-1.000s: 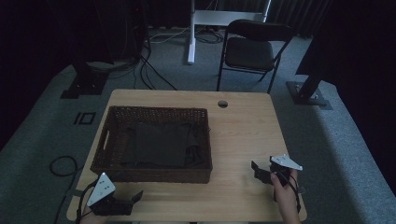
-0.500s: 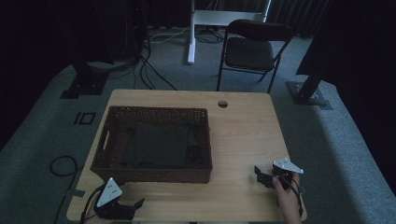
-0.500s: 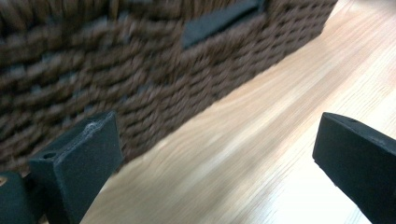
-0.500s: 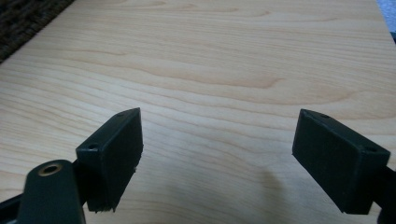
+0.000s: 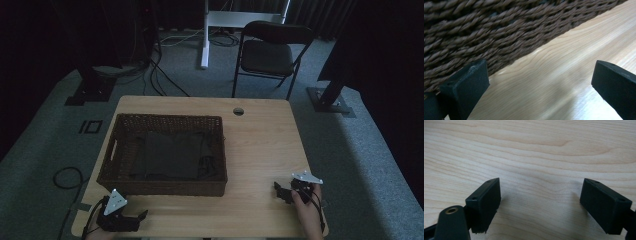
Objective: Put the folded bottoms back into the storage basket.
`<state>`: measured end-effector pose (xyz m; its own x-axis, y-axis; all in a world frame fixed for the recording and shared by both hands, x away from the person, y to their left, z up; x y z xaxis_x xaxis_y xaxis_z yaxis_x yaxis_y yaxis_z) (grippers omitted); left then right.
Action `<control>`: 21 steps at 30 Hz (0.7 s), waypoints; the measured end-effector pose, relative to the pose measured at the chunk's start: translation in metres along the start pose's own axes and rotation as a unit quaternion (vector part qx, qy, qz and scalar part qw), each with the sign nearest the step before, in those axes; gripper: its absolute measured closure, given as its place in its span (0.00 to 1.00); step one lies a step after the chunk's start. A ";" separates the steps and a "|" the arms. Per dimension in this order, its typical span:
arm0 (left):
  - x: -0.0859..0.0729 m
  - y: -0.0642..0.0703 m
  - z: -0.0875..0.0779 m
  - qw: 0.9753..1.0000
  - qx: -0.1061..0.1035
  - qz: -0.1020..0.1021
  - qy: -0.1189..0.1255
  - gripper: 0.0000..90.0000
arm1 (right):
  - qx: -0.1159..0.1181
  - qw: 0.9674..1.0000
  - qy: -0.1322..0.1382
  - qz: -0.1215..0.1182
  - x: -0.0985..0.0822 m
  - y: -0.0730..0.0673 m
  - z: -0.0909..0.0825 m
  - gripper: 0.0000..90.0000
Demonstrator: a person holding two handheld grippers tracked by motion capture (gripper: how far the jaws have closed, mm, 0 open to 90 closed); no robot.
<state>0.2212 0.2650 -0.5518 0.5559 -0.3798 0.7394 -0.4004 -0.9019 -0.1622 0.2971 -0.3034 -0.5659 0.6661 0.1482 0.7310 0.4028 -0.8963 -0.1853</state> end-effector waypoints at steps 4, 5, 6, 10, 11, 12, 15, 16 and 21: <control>-0.007 -0.008 0.006 1.000 0.011 -0.011 -0.018 0.02 | -0.001 1.000 -0.004 -0.005 0.000 -0.001 0.001 0.16; -0.009 -0.010 0.008 1.000 0.016 -0.013 -0.023 0.02 | -0.002 1.000 -0.004 -0.003 0.001 -0.001 0.001 0.16; -0.011 -0.011 0.009 0.999 0.018 -0.017 -0.026 0.02 | -0.002 1.000 -0.004 -0.003 0.001 -0.001 0.001 0.16; -0.012 -0.011 0.010 0.999 0.031 -0.022 -0.026 0.02 | -0.002 1.000 -0.004 -0.003 0.001 -0.001 0.001 0.15; -0.012 -0.010 0.011 0.999 0.036 -0.016 -0.024 0.02 | -0.002 1.000 -0.004 -0.003 0.001 -0.001 0.001 0.15; -0.013 -0.010 0.011 0.999 0.038 -0.019 -0.022 0.02 | -0.002 1.000 -0.004 -0.003 0.001 -0.001 0.001 0.15; -0.013 -0.010 0.012 0.999 0.043 -0.024 -0.016 0.02 | -0.002 1.000 -0.005 -0.003 0.001 -0.001 0.001 0.15; -0.014 -0.010 0.012 0.999 0.044 -0.025 -0.014 0.02 | -0.003 1.000 -0.005 -0.002 0.001 -0.001 0.002 0.15; -0.015 -0.010 0.012 0.999 0.044 -0.027 -0.008 0.02 | -0.004 1.000 -0.005 0.000 0.001 0.000 0.002 0.14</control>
<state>0.2258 0.2767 -0.5693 0.5865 -0.3324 0.7386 -0.3036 -0.9356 -0.1799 0.2983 -0.3023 -0.5664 0.6715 0.1529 0.7251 0.3990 -0.8991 -0.1800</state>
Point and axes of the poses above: each handheld gripper's, and its own axes: z roughly forward along the jaws, x roughly out of its top, y roughly to its right, the point moved 2 cm from there along z, roughly forward along the jaws, and after that the axes turned 14 degrees about x, right-handed, at the moved point
